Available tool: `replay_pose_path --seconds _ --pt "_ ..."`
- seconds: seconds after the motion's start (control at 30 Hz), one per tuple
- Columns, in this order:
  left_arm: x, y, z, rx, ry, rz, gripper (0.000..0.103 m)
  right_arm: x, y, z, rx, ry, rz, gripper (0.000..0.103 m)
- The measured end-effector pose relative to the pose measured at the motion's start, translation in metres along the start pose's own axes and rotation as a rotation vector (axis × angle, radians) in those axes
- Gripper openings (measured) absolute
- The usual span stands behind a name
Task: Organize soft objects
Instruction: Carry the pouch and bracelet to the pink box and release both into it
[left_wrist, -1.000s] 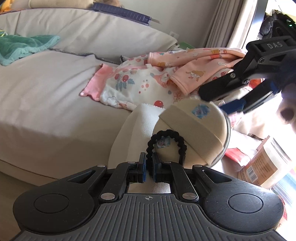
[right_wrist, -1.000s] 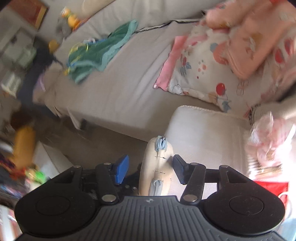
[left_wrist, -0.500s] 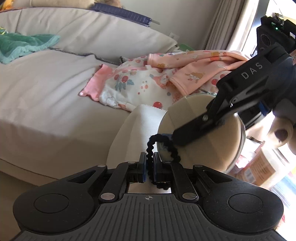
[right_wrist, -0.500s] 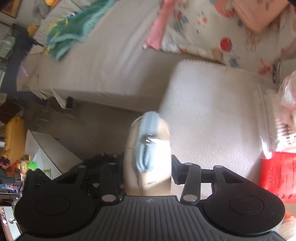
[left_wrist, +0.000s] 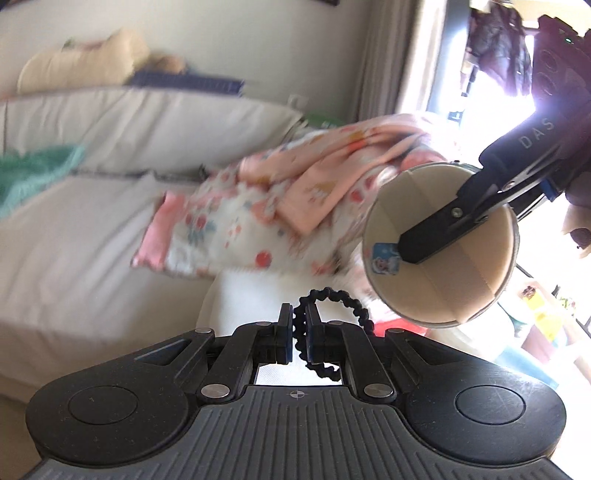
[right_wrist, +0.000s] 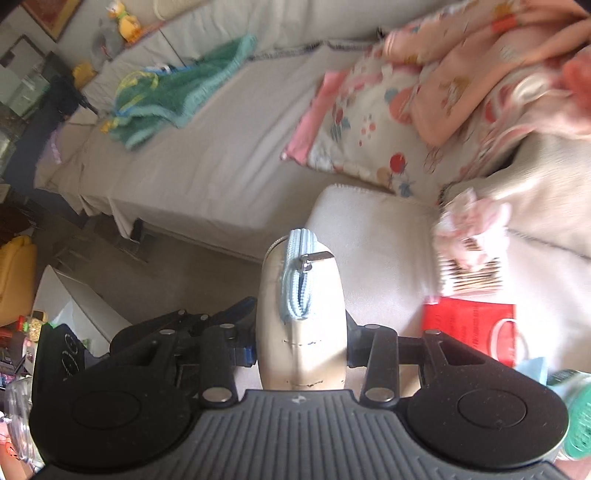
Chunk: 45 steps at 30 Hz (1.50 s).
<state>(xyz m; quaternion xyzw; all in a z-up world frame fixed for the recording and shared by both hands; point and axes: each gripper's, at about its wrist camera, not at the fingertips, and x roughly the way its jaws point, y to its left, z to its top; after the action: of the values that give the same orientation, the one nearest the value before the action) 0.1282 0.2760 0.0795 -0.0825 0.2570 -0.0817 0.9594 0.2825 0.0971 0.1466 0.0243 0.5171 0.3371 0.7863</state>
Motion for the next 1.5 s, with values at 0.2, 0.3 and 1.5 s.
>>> replay_pose_path --seconds 0.2,0.3,1.5 --pt "-0.022 -0.066 0.041 0.123 -0.052 -0.009 0.009 -0.091 -0.025 -0.028 -0.008 -0.16 -0.001 0.04" --pt "-0.025 -0.112 0.06 0.2 -0.064 -0.041 0.009 -0.142 -0.054 -0.052 0.015 -0.244 -0.019 0.04" --pt "0.104 -0.297 0.04 0.087 0.067 -0.373 0.013 -0.188 -0.305 -0.148 0.231 -0.384 -0.27 0.044"
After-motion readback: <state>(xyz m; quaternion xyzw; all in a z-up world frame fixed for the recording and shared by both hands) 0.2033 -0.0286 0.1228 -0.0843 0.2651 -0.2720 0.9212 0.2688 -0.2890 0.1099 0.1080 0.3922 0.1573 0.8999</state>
